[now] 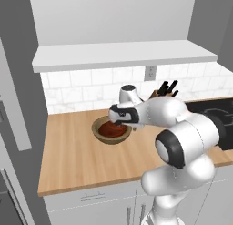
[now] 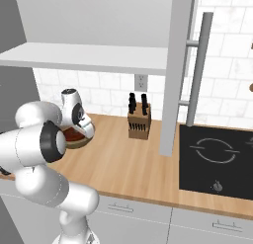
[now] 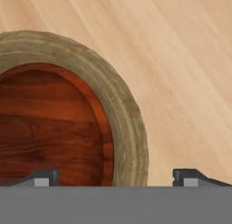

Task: Pick up the bowls on the counter and stack them on top of one another in the open cabinet. Place the smaller bowl on top of the larger bowl.

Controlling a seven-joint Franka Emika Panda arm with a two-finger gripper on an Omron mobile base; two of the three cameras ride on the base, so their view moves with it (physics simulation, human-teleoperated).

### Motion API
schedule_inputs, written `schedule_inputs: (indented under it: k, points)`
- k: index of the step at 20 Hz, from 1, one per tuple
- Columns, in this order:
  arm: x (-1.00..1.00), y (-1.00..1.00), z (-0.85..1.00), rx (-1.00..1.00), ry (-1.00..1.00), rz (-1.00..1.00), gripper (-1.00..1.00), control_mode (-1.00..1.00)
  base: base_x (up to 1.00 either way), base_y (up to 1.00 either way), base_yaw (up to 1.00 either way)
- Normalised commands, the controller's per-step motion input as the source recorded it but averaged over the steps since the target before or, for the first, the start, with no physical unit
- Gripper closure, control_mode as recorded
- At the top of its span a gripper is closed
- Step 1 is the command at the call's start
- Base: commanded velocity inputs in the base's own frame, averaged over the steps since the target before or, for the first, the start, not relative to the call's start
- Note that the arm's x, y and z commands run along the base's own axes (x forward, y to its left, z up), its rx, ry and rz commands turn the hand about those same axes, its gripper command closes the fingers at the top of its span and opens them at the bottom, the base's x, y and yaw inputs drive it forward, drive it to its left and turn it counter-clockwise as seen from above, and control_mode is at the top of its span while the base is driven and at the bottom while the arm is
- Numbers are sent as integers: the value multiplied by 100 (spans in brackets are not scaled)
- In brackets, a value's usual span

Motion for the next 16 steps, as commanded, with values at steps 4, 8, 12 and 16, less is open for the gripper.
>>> schedule_inputs:
  k: [4,8,12,16]
  points:
    - [4,0,-31,0,4,0,-100,-100,0,0,0]
    - [6,0,-31,0,0,0,-100,-100,0,0,0]
    - [1,0,-31,0,0,0,-100,-100,0,0,0]
    - [0,0,-27,0,0,0,-100,-100,0,0,0]
